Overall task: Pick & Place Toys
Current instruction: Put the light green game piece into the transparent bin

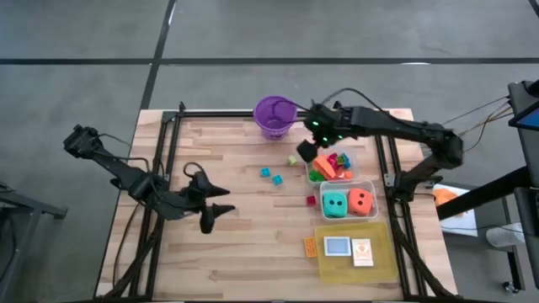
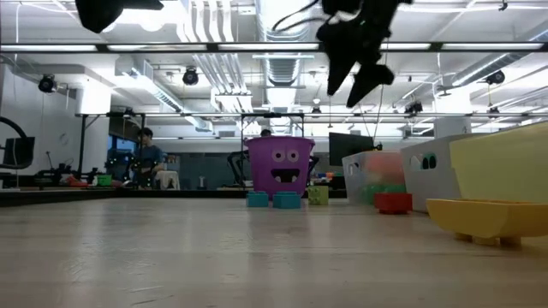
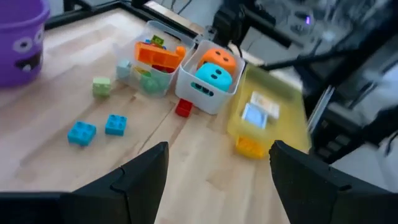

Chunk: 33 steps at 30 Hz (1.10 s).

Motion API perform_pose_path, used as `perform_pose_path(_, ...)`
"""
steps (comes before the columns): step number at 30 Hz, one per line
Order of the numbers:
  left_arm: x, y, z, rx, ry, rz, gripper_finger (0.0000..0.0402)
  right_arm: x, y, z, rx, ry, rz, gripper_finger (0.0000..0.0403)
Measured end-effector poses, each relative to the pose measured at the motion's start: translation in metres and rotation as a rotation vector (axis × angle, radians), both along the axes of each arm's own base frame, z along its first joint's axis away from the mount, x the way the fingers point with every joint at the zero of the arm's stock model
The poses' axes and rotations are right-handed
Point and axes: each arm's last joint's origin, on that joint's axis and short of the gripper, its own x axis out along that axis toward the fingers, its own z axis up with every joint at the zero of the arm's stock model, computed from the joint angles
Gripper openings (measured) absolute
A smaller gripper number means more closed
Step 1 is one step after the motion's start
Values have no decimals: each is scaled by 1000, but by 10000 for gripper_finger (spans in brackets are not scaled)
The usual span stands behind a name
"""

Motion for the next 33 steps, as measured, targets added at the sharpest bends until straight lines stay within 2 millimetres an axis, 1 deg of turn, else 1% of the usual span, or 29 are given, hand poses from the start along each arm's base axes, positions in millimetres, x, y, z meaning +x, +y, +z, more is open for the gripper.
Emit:
perform_pose_path(4,-15,8,12,-88,-49,23,270,31,-11,-15,4,123,68,302)
perform_pose_path(8,-24,13,17,-111,-71,13,270,59,-19,-31,0,188,147,302)
perform_pose_path(12,-27,14,16,-98,-48,11,270,79,-26,-54,13,276,199,302)
perform_pose_path(15,-28,15,13,-97,-24,20,270,90,-29,-73,48,345,251,302)
perform_pose_path(18,-29,16,10,-122,2,42,270,99,-30,-94,93,382,284,301)
perform_pose_path(21,-30,16,8,-152,25,52,270,104,-32,-108,108,413,300,301)
perform_pose_path(26,-31,16,7,-167,35,47,270,108,-36,-122,111,436,312,301)
perform_pose_path(33,-31,16,7,-167,35,46,271,110,-39,-132,128,439,324,301)
